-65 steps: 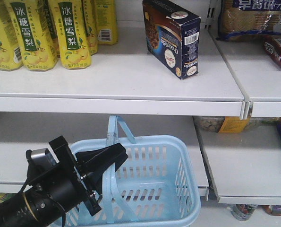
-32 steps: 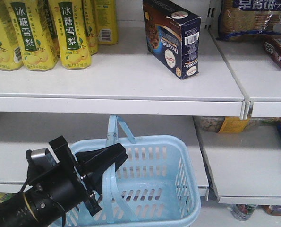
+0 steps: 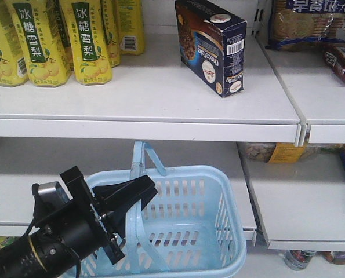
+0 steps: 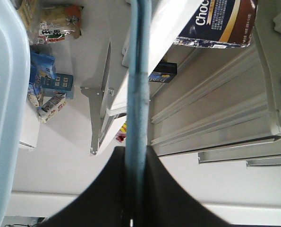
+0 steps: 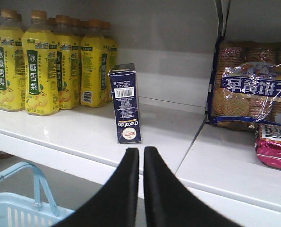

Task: Left arm holds basket, right arm returns cookies

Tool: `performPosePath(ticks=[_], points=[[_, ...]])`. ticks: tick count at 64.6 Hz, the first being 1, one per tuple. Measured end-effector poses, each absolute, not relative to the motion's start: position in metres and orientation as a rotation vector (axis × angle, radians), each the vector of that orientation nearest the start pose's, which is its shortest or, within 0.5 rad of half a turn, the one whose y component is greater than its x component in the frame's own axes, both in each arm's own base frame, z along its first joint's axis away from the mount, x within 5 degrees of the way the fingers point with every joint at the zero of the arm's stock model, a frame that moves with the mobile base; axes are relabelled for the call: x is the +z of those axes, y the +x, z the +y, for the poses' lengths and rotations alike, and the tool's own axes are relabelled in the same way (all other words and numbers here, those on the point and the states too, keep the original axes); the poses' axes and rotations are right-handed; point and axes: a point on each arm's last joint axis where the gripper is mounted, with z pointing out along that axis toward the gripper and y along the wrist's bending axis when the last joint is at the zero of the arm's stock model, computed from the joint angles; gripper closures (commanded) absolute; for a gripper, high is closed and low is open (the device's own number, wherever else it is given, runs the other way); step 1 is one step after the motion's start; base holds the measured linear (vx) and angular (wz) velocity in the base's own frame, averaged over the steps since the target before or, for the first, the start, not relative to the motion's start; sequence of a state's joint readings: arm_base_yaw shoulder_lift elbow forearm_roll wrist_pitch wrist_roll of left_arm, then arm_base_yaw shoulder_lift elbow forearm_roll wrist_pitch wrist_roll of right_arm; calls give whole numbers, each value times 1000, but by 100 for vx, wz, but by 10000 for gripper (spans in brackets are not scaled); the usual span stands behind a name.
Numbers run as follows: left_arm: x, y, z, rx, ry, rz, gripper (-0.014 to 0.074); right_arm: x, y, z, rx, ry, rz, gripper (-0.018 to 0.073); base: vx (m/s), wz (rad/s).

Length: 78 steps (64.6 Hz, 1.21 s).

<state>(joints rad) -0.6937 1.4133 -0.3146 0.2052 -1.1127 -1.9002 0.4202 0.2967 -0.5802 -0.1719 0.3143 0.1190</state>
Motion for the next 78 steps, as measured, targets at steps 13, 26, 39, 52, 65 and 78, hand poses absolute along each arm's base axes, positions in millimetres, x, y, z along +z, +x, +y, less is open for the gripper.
performPosePath(ticks=[13,26,39,52,65,78], points=[[216,169,-163,-2046,-844,1713,596,359,55,19,261,-308,1485,565,0,0],[218,148,-149,-2077,-816,1724,596,359,55,19,261,-308,1485,565,0,0],[213,121,-127,-2084,-803,1723,596,359,55,19,261,-308,1485,565,0,0],[221,106,-109,-2124,-809,1608,596,359,55,19,261,-308,1485,565,0,0],[216,99,-92,-2022,-924,1620,596,359,55,19,261,-308,1485,565,0,0],[208,98,-78,-1886,-1027,1633,596,359,55,19,261,-308,1485,565,0,0]])
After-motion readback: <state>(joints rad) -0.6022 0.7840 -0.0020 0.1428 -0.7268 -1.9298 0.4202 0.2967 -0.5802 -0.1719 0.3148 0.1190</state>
